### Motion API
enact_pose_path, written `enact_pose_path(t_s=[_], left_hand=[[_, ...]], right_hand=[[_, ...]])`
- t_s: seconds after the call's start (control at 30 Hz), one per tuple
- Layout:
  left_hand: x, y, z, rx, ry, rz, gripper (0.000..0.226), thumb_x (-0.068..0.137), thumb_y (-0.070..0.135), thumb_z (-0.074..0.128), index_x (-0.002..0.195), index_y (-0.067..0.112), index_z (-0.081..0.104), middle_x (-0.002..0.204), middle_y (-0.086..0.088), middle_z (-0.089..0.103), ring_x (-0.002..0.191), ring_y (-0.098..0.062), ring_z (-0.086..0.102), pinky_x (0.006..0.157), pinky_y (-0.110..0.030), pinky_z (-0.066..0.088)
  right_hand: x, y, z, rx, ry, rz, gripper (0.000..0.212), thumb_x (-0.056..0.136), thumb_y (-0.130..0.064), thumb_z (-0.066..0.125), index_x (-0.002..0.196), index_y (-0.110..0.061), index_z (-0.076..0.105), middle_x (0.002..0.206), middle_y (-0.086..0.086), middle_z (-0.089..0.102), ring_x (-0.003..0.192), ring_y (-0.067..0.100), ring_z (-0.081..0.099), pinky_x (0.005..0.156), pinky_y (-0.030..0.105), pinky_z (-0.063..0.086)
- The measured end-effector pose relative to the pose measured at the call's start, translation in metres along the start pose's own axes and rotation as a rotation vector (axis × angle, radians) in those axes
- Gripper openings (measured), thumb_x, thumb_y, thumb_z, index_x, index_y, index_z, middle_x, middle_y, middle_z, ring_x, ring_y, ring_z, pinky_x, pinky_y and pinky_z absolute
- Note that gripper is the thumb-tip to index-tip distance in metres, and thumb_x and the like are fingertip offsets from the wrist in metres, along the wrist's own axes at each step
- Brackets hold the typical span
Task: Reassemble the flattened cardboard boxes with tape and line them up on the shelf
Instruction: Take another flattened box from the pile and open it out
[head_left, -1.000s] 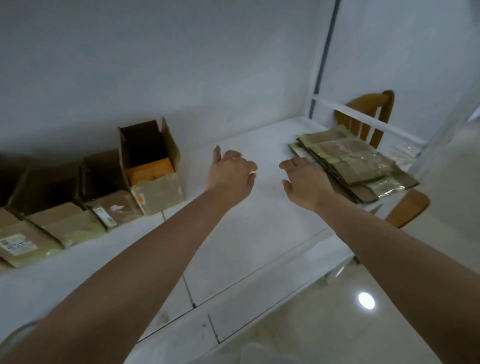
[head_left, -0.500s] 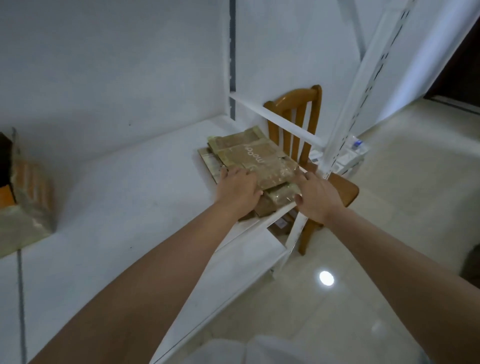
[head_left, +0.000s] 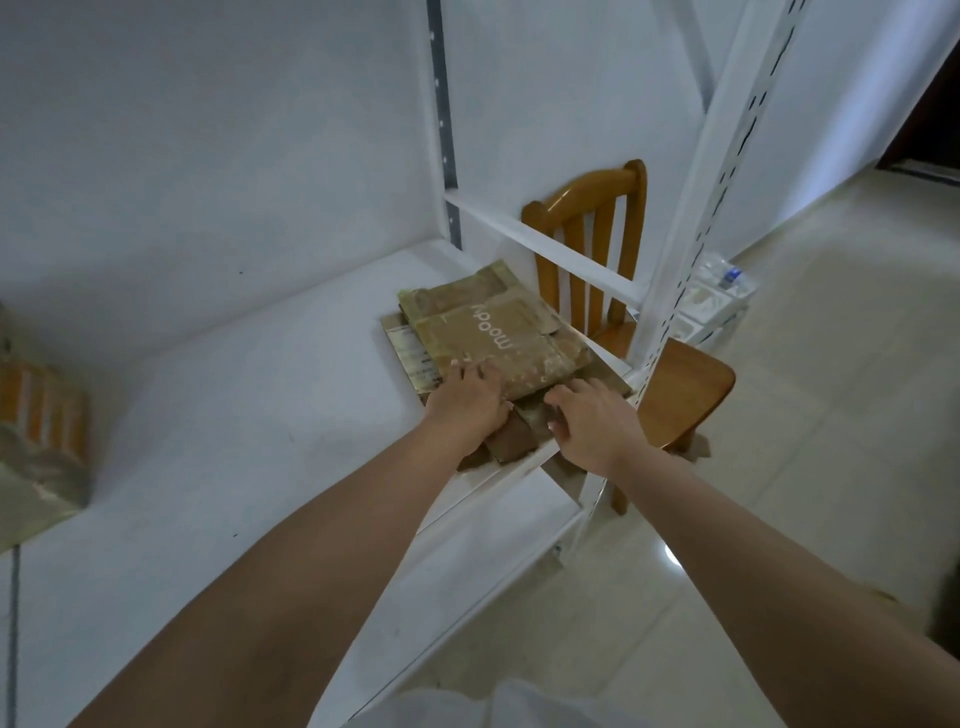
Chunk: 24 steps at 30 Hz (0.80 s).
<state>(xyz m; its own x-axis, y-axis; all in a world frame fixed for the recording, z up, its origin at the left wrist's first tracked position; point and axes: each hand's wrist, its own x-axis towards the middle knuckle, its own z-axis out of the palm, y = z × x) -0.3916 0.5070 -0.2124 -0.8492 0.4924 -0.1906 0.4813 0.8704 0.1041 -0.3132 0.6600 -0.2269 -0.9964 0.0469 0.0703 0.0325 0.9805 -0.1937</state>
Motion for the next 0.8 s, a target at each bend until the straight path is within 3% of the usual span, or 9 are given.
enact_pose_path(t_s=[0.1,0.2,0.4,0.5,0.57,0.63,0.73,0.8], left_hand=[[0.001,-0.001,-0.009,-0.036,0.067,0.012,0.047,0.103,0.026,0.037,0.145,0.006,0.028,0.138,-0.023,0.047,0.124,-0.039,0.047,0.093,-0.044,0.046],[-0.004,-0.004,-0.017,0.005,0.148,0.031,0.046,0.098,0.009,0.042,0.143,0.011,0.031,0.122,-0.019,0.057,0.102,-0.036,0.059,0.072,-0.038,0.046],[-0.024,-0.041,-0.040,0.065,0.290,-0.068,0.056,0.095,-0.001,0.046,0.145,0.022,0.038,0.158,-0.009,0.028,0.115,-0.035,0.059,0.094,-0.042,0.050],[-0.047,-0.064,-0.057,-0.041,0.437,-0.083,0.055,0.095,-0.001,0.044,0.146,0.019,0.043,0.156,-0.006,0.036,0.117,-0.033,0.058,0.098,-0.041,0.046],[-0.066,-0.073,-0.067,-0.168,0.590,-0.064,0.050,0.092,-0.001,0.047,0.139,0.015,0.053,0.140,-0.011,0.055,0.108,-0.035,0.061,0.092,-0.041,0.048],[-0.084,-0.078,-0.077,-0.271,0.722,-0.056,0.042,0.091,0.000,0.049,0.131,0.009,0.058,0.121,-0.015,0.065,0.096,-0.036,0.064,0.080,-0.040,0.050],[-0.108,-0.087,-0.086,-0.372,0.849,-0.066,0.023,0.093,0.004,0.049,0.113,0.004,0.059,0.095,-0.007,0.066,0.076,-0.027,0.059,0.063,-0.027,0.037],[-0.125,-0.095,-0.090,-0.461,0.889,-0.114,0.017,0.088,0.007,0.045,0.100,0.006,0.057,0.079,0.001,0.058,0.064,-0.018,0.050,0.054,-0.025,0.029]], right_hand=[[0.001,0.002,0.002,-0.039,-0.021,-0.011,0.035,0.097,-0.031,0.051,0.131,-0.023,0.055,0.122,0.001,0.061,0.109,0.023,0.052,0.090,0.034,0.046],[0.003,0.001,0.001,-0.094,-0.042,-0.028,0.032,0.098,-0.032,0.049,0.127,-0.025,0.059,0.120,0.002,0.062,0.107,0.024,0.053,0.088,0.033,0.046],[0.007,-0.005,-0.007,-0.133,-0.135,-0.011,0.028,0.095,-0.027,0.052,0.122,-0.026,0.061,0.115,0.002,0.063,0.108,0.023,0.053,0.086,0.034,0.045],[0.017,-0.012,-0.019,-0.173,-0.206,0.023,0.011,0.089,-0.020,0.054,0.096,-0.021,0.062,0.091,0.000,0.058,0.097,0.022,0.054,0.081,0.034,0.039],[0.026,-0.019,-0.027,-0.153,-0.143,0.051,0.008,0.091,-0.023,0.051,0.089,-0.018,0.056,0.083,-0.001,0.052,0.090,0.021,0.054,0.081,0.035,0.040],[0.036,-0.026,-0.030,-0.033,-0.030,0.058,0.018,0.096,-0.031,0.047,0.090,-0.017,0.056,0.082,0.000,0.054,0.086,0.020,0.056,0.078,0.035,0.043],[0.047,-0.041,-0.034,0.142,0.006,0.065,0.036,0.101,-0.043,0.038,0.100,-0.013,0.058,0.088,0.004,0.060,0.086,0.022,0.060,0.071,0.033,0.042],[0.049,-0.054,-0.036,0.299,0.013,0.071,0.048,0.100,-0.051,0.036,0.118,-0.012,0.057,0.103,0.009,0.062,0.101,0.027,0.060,0.080,0.035,0.044]])
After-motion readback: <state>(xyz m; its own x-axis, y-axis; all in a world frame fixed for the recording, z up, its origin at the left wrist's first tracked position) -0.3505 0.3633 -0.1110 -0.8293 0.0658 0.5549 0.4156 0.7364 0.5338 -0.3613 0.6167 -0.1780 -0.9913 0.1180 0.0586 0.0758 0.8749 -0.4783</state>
